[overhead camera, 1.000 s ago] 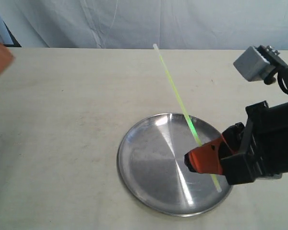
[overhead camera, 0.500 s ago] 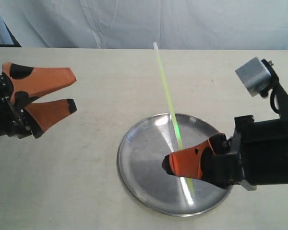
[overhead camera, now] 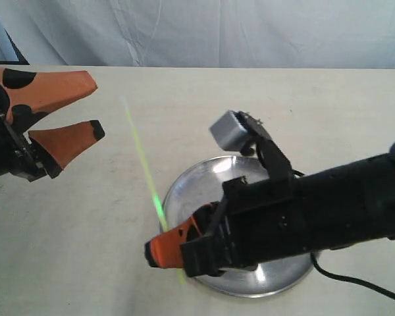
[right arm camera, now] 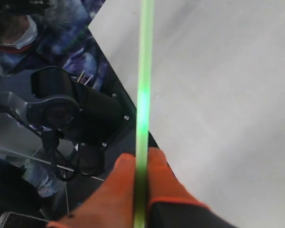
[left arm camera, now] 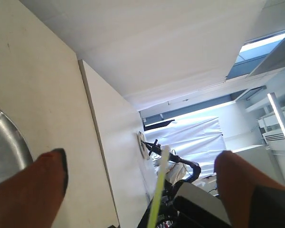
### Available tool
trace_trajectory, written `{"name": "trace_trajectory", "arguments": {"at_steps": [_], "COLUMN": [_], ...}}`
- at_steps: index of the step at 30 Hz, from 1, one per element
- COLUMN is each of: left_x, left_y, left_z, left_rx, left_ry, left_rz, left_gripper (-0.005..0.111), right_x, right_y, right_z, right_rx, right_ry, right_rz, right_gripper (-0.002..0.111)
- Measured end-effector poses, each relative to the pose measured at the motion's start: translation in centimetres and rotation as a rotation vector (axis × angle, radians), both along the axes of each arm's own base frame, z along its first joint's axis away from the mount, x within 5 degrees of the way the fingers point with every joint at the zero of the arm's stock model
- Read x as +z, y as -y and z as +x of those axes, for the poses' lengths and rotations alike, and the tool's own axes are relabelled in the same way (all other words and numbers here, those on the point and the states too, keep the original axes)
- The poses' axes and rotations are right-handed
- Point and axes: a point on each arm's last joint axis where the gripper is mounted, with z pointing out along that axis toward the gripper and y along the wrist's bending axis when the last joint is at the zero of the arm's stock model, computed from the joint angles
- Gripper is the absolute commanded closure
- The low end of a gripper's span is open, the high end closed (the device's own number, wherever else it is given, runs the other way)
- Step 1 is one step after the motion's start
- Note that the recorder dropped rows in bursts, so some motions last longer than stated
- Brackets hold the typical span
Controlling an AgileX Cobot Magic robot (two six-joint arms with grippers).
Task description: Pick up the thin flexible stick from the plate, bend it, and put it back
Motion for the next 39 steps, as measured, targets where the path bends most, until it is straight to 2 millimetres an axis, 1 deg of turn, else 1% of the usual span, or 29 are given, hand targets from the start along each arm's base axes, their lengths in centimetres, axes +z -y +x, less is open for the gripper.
{"name": "trace_trajectory", "arguments": {"at_steps": [1,2,3,4,5,6,7,8,9,10,11,20,21,22,23,24,25,26,27,29,30,31,33,34,36,39], "left_x": [0.0,0.0,0.0,-0.1,-0.2,-0.2,-0.3,-0.3,-0.5,-0.6,-0.8,-0.3,-0.2,-0.1,0.1,0.1,0.2,0.2,0.2,0.2,0.2,0.1,-0.1,-0.6,-1.1,-1.3], "left_y": [0.0,0.0,0.0,0.1,0.1,0.1,0.2,0.2,0.3,0.4,0.4,0.6,0.6,0.6,0.6,0.6,0.6,0.6,0.6,0.6,0.6,0.6,0.6,0.6,0.5,0.5], "left_z": [0.0,0.0,0.0,-0.1,-0.2,-0.2,-0.3,-0.3,-0.5,-0.6,-0.8,-0.7,-0.6,-0.5,-0.3,-0.2,-0.1,-0.1,-0.1,-0.1,-0.1,-0.1,-0.2,-0.2,-0.2,-0.3], "left_rx": [0.000,-0.001,-0.004,-0.013,-0.019,-0.026,-0.036,-0.045,-0.064,-0.081,-0.101,-0.130,-0.130,-0.127,-0.121,-0.121,-0.121,-0.122,-0.122,-0.125,-0.127,-0.129,-0.139,-0.145,-0.164,-0.180], "left_ry": [0.002,0.002,0.002,0.003,0.003,0.005,0.007,0.008,0.009,0.010,0.011,0.057,0.066,0.075,0.085,0.087,0.092,0.090,0.090,0.093,0.093,0.103,0.127,0.121,0.114,0.117], "left_rz": [0.001,0.003,0.006,0.015,0.021,0.029,0.039,0.049,0.068,0.085,0.105,0.123,0.128,0.137,0.147,0.150,0.154,0.155,0.155,0.156,0.158,0.166,0.207,0.264,0.326,0.368], "left_gripper": [0.026,0.026,0.026,0.026,0.029,0.034,0.043,0.061,0.075,0.100,0.106,0.107,0.107,0.107,0.107,0.107,0.107,0.107,0.107,0.107,0.107,0.107,0.107,0.107,0.107,0.107], "right_x": [0.1,0.6,0.7,0.9,0.9,1.0,0.9,0.8,0.9,1.0,1.0,0.6,0.5,0.4,0.2,0.1,-0.2,-0.4,-0.9,-1.4,-1.5,-1.4,-1.0,-0.8,-0.7,0.2], "right_y": [-0.6,-2.0,-2.5,-3.6,-4.1,-5.0,-5.5,-5.8,-6.1,-6.2,-6.2,-6.1,-6.1,-6.1,-6.0,-6.0,-6.0,-6.1,-6.2,-6.4,-6.4,-6.6,-6.8,-6.9,-6.8,-6.2], "right_z": [0.2,0.5,0.6,0.7,0.8,0.9,0.9,1.0,1.3,1.4,1.5,1.8,1.9,2.1,2.5,2.6,2.9,3.0,3.1,3.1,3.0,2.8,2.3,2.0,2.0,2.0], "right_rx": [0.017,0.054,0.068,0.100,0.113,0.137,0.150,0.157,0.154,0.150,0.144,0.136,0.129,0.106,0.075,0.063,0.046,0.045,0.044,0.057,0.063,0.079,0.117,0.139,0.135,0.101], "right_ry": [0.005,0.020,0.024,0.031,0.033,0.039,0.040,0.041,0.046,0.051,0.055,0.078,0.086,0.108,0.124,0.131,0.133,0.129,0.120,0.098,0.090,0.063,0.006,-0.004,0.013,0.076], "right_rz": [0.000,0.007,0.008,0.009,0.009,0.007,0.005,0.003,0.003,0.004,0.002,-0.033,-0.042,-0.064,-0.081,-0.092,-0.106,-0.112,-0.122,-0.128,-0.123,-0.101,-0.040,-0.019,-0.025,-0.037], "right_gripper": [0.109,0.109,0.109,0.109,0.109,0.109,0.109,0.109,0.109,0.109,0.109,0.109,0.104,0.091,0.082,0.062,0.051,0.043,0.046,0.069,0.091,0.108,0.107,0.107,0.109,0.109]}}
